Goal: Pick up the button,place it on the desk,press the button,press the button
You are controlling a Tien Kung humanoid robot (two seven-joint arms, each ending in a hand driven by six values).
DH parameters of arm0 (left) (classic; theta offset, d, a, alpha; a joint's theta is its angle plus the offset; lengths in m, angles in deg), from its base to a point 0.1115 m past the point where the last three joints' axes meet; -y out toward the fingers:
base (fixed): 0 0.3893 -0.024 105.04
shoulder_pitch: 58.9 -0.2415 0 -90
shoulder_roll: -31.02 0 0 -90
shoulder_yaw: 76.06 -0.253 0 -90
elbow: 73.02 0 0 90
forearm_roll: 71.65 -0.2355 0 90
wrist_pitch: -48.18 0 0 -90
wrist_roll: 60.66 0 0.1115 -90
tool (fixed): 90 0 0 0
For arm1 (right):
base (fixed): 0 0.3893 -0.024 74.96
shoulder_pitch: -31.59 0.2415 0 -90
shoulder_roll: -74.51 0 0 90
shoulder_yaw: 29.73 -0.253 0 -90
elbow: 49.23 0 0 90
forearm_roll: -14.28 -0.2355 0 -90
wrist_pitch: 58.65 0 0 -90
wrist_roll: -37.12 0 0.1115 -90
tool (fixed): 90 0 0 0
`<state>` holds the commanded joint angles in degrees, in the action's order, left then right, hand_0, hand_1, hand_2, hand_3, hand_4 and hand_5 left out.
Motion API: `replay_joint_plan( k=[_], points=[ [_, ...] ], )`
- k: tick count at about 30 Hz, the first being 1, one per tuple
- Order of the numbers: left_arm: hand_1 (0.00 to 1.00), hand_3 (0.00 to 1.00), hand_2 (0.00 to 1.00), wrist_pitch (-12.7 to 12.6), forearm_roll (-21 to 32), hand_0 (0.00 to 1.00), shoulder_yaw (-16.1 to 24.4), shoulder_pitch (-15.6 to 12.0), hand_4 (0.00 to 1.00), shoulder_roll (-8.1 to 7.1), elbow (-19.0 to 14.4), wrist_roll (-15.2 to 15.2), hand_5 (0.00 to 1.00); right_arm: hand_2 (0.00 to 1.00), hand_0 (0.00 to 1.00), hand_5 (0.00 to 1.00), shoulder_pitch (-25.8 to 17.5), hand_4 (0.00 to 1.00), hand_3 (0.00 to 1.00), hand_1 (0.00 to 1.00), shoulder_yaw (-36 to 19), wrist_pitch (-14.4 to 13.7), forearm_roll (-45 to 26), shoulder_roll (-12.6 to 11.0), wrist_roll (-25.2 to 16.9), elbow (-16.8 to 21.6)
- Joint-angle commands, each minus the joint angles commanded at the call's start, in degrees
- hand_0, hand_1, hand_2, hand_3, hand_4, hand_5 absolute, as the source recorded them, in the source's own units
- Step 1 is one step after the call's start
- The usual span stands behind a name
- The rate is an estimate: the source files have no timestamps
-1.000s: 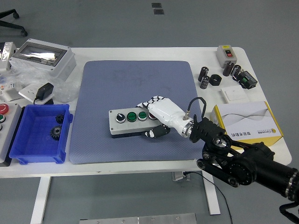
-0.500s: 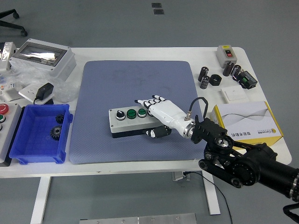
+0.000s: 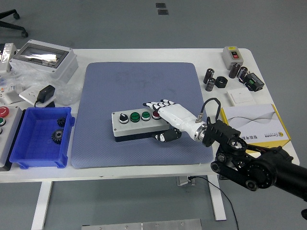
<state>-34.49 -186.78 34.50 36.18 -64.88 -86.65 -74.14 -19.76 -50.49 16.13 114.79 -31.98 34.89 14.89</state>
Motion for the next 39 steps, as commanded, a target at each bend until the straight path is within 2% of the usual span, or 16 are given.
replay_joint_plan(
  k=[6, 17, 21, 24, 31, 34, 36, 39],
  points=[
    [0.607, 0.653, 0.527, -0.1, 0.1, 0.650, -0.1, -0.1, 0.652, -0.15, 0.0, 0.0, 0.061, 0.998, 0.998, 0.192, 0.3, 0.839, 0.998, 0.962, 0.8, 1.2, -4.4, -2.1, -0.5, 1.5],
    [0.607, 0.653, 0.529, -0.3, -0.1, 0.650, 0.0, -0.1, 0.658, -0.28, 0.1, 0.1, 0.064, 0.998, 0.998, 0.198, 0.3, 0.836, 0.998, 0.959, 1.2, 2.2, -8.1, -3.8, -1.0, 3.6],
    [0.607, 0.653, 0.528, -0.3, -0.1, 0.650, 0.0, -0.1, 0.658, -0.30, 0.1, 0.1, 0.063, 0.998, 0.998, 0.195, 0.0, 0.820, 0.998, 0.954, 0.6, 2.0, -8.2, -4.1, -1.1, 4.1],
    [0.607, 0.653, 0.528, -0.3, -0.2, 0.650, 0.1, 0.0, 0.658, -0.22, 0.1, 0.2, 0.063, 0.998, 0.998, 0.195, -0.9, 0.820, 0.998, 0.954, -1.4, 2.5, -9.1, -5.2, -1.2, 5.9],
    [0.607, 0.652, 0.528, -0.6, 0.6, 0.650, -0.2, -0.3, 0.660, -0.07, 0.1, 0.2, 0.062, 0.998, 0.998, 0.197, -5.9, 0.815, 0.998, 0.950, -11.0, 8.1, -17.0, -12.8, -1.3, 15.0],
    [0.608, 0.651, 0.530, -0.8, 1.6, 0.650, -0.9, -0.6, 0.661, -0.07, -0.2, -0.5, 0.062, 0.998, 0.998, 0.202, -6.1, 0.820, 0.998, 0.949, -15.4, 11.4, -18.7, -16.7, 2.0, 18.9],
    [0.608, 0.651, 0.530, -0.9, 2.2, 0.650, -1.2, -0.7, 0.661, -0.11, -0.3, -0.9, 0.062, 0.998, 0.998, 0.202, -4.5, 0.820, 0.998, 0.949, -17.9, 14.7, -18.2, -19.5, 5.3, 21.5],
    [0.608, 0.650, 0.529, -0.9, 2.5, 0.650, -1.3, -0.7, 0.661, -0.23, -0.3, -1.0, 0.061, 0.998, 0.981, 0.192, -1.2, 0.796, 0.998, 0.949, -18.8, 20.7, -20.5, -23.2, 10.2, 25.0]
  ],
)
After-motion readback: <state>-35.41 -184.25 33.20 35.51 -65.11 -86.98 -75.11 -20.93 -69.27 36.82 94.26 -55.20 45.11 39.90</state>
